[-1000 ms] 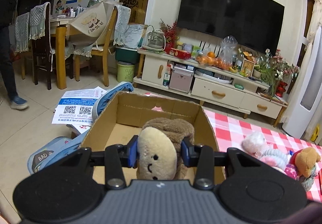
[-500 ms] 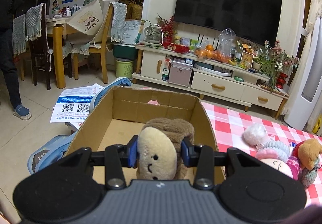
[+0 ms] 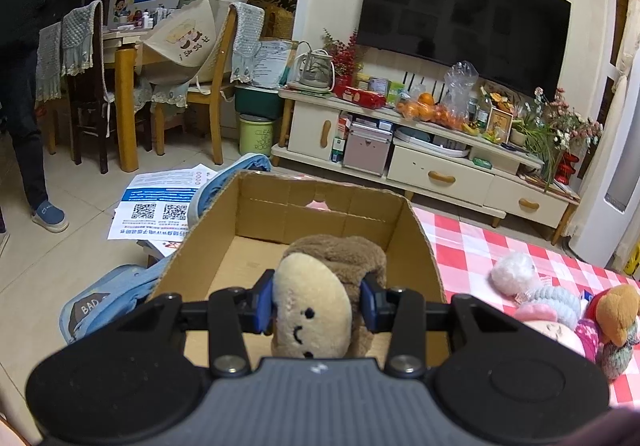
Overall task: Organize soft objects
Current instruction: 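Carry both held plushes over to the cardboard box, then open both tools to drop the plushes into the box, then grasp the tan teddy bear with the right tool while the left grasps the pink round plush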
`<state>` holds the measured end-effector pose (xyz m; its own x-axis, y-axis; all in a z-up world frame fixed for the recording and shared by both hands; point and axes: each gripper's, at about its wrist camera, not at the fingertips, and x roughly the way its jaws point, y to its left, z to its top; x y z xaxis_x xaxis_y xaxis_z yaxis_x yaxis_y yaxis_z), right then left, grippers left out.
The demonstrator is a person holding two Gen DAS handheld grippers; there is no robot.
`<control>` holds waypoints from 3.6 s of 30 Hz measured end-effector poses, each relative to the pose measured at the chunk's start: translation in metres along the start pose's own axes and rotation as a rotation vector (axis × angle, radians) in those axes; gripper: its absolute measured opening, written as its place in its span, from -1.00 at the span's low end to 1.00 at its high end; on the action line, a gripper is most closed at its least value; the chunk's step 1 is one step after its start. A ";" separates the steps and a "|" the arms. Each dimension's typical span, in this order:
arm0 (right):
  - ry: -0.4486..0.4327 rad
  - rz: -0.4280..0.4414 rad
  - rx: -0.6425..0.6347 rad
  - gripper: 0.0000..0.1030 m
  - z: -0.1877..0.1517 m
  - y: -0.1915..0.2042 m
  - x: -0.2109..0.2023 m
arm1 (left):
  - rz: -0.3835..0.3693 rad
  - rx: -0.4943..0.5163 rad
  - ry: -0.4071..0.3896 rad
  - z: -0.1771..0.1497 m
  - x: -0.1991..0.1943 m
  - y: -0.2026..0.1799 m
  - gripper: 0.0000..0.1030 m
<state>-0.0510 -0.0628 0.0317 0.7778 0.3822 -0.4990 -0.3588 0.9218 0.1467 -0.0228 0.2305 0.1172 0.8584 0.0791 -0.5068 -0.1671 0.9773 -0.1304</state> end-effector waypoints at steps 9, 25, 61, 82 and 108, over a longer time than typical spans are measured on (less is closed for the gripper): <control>-0.103 0.087 -0.030 0.64 0.044 0.037 -0.013 | 0.034 -0.043 0.000 0.002 0.001 0.011 -0.19; -0.085 0.112 -0.025 0.92 0.059 0.048 -0.002 | 0.136 -0.087 -0.025 0.004 -0.001 0.021 0.73; -0.178 -0.236 0.274 0.99 0.013 -0.079 -0.046 | -0.117 0.212 -0.082 -0.028 -0.017 -0.096 0.98; -0.232 -0.380 0.096 1.00 0.022 -0.122 -0.020 | -0.066 0.901 -0.118 -0.129 -0.010 -0.212 0.98; -0.128 -0.388 -0.067 0.78 0.037 -0.135 0.022 | -0.028 0.782 0.013 -0.120 0.028 -0.221 0.81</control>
<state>0.0334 -0.1767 0.0325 0.9183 0.0158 -0.3955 -0.0556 0.9945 -0.0893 -0.0203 -0.0070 0.0298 0.8506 0.0551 -0.5229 0.2488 0.8339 0.4927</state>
